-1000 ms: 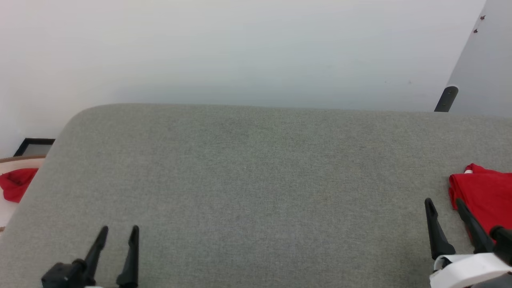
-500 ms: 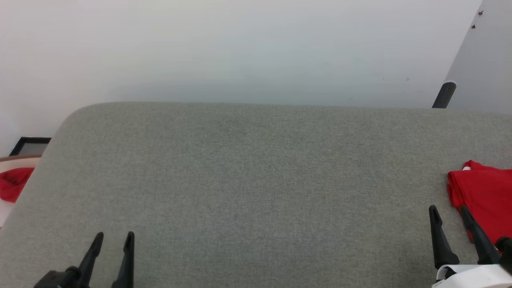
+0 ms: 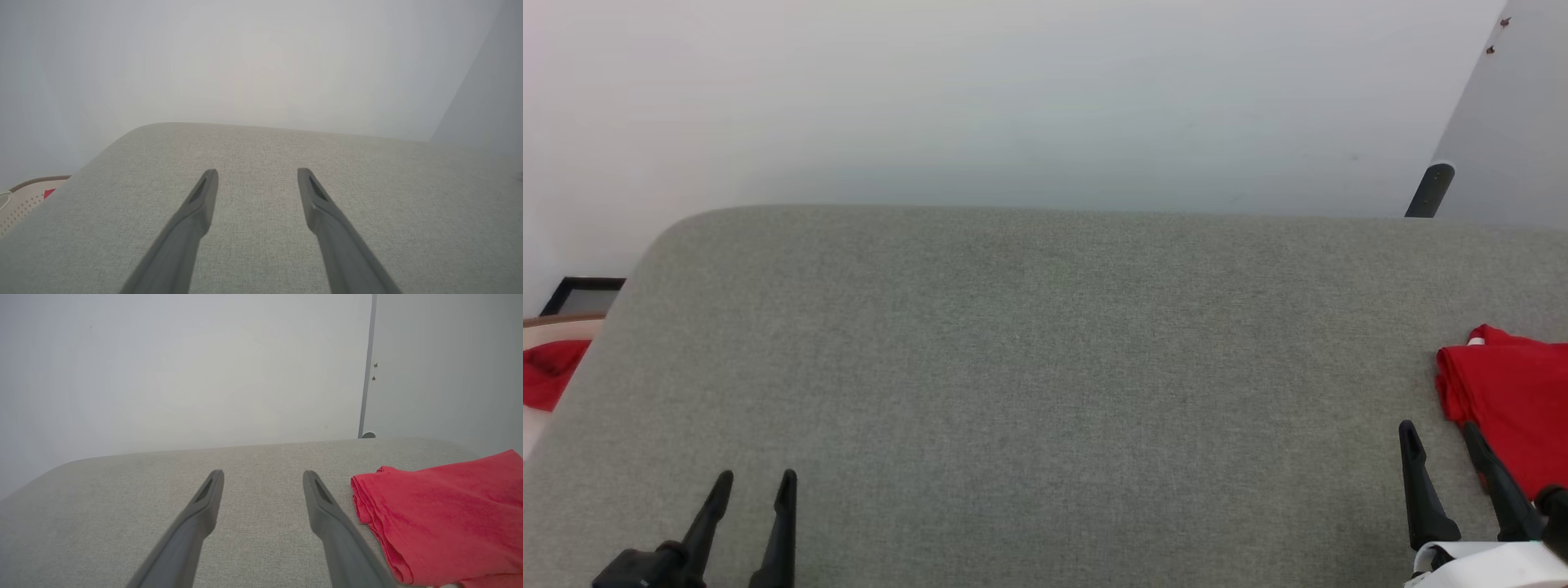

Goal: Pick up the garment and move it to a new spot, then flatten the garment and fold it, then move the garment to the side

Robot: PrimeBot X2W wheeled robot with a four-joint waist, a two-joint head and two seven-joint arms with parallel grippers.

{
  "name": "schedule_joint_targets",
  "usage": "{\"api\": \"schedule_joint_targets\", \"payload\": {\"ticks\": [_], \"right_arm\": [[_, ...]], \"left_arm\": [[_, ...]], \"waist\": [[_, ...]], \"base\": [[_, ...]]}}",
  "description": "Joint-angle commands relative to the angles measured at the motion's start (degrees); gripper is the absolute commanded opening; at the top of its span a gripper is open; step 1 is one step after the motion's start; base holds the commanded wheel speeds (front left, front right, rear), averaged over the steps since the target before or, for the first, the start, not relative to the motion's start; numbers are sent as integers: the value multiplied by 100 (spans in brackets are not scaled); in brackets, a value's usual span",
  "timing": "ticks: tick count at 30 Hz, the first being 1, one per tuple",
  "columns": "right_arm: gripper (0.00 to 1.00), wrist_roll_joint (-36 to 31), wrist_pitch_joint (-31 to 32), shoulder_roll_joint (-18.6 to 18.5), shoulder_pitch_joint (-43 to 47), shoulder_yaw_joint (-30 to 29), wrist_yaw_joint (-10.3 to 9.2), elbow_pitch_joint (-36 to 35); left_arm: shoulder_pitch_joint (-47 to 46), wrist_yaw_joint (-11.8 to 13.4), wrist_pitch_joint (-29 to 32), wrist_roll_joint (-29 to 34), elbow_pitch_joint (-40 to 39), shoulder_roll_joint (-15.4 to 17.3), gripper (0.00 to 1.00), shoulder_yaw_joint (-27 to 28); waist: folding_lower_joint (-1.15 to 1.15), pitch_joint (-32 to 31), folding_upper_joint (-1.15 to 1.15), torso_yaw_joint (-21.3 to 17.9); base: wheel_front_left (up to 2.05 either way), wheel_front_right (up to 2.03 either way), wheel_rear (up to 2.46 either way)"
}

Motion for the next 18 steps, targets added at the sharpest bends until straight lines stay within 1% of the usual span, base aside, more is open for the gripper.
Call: {"api": "schedule_joint_targets", "payload": {"ticks": [1,18], "right_arm": [[100,-24,-23,10,24,-1,-4,-7],[100,-16,-62,16,-21,50,-4,-28]], "left_arm": [[-30,4,5,20,-21,8,100,21],[-59,4,5,116,-96,-54,100,146]], "waist": [[0,3,0,-1],[0,22,0,-15]], "base": [[0,0,0],[0,0,0]]}}
